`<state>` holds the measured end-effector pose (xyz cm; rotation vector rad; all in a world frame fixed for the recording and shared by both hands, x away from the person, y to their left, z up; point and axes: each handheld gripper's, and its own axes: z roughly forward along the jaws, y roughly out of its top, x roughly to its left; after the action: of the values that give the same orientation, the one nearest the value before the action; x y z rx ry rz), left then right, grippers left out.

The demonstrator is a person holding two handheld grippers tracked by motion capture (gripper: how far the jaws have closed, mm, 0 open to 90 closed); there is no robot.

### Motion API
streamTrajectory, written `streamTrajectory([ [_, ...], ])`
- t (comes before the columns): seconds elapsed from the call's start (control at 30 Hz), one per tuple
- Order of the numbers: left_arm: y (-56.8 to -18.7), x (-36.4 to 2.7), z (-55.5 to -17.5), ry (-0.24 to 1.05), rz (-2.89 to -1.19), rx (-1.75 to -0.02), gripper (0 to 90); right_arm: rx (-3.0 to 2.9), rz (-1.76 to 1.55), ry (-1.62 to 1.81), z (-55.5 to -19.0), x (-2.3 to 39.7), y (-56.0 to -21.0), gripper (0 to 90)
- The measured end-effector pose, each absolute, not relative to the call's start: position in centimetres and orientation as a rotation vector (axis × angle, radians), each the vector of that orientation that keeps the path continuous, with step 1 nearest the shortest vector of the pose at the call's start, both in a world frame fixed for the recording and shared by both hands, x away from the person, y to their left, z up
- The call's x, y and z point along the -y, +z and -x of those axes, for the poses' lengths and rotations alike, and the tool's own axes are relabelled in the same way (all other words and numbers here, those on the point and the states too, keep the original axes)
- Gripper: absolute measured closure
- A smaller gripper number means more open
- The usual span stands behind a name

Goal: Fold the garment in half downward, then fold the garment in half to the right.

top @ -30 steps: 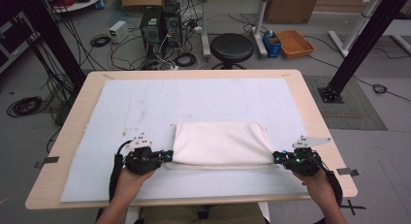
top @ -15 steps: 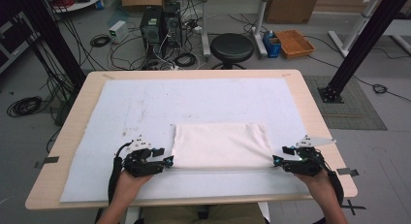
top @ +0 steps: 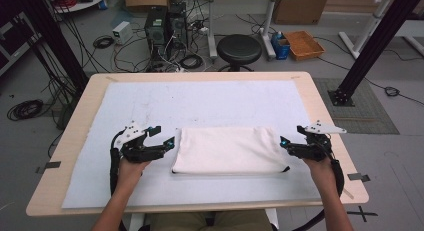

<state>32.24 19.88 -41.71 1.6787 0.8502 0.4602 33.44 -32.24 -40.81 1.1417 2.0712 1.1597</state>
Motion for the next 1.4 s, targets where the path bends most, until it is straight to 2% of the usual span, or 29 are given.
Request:
streamTrajectory([
  [0.13, -42.2, -20.9, -31.8, 0.532, -1.693, -0.798, 28.1, -2.091, -1.129, 1.165, -32.7, 32.8, -41.7, 21.4],
  [0.33, -42.5, -21.7, -31.5, 0.52, -1.687, -0.829, 28.0, -2.07, -1.176, 1.184, -32.2, 33.9, -42.0, 21.3],
  [0.7, -42.6, -21.0, -31.6, 0.526, -1.699, -0.888, 27.8, -2.092, -1.179, 1.186, -32.4, 33.7, -42.4, 21.1],
  [1.0, -42.8, -20.5, -31.6, 0.498, -1.725, -0.917, 27.8, -2.076, -1.183, 1.186, -32.1, 33.7, -42.4, 21.1],
  [1.23, -42.9, -19.9, -31.3, 0.414, -1.737, -0.916, 27.8, -2.069, -1.185, 1.197, -32.0, 33.8, -42.3, 21.1],
  [1.37, -43.1, -19.1, -31.0, 0.386, -1.78, -0.933, 27.8, -2.073, -1.183, 1.208, -32.0, 33.9, -42.4, 21.1],
  [1.4, -43.3, -18.7, -31.1, 0.378, -1.821, -0.985, 27.8, -2.081, -1.172, 1.207, -32.0, 33.9, -42.5, 21.1],
])
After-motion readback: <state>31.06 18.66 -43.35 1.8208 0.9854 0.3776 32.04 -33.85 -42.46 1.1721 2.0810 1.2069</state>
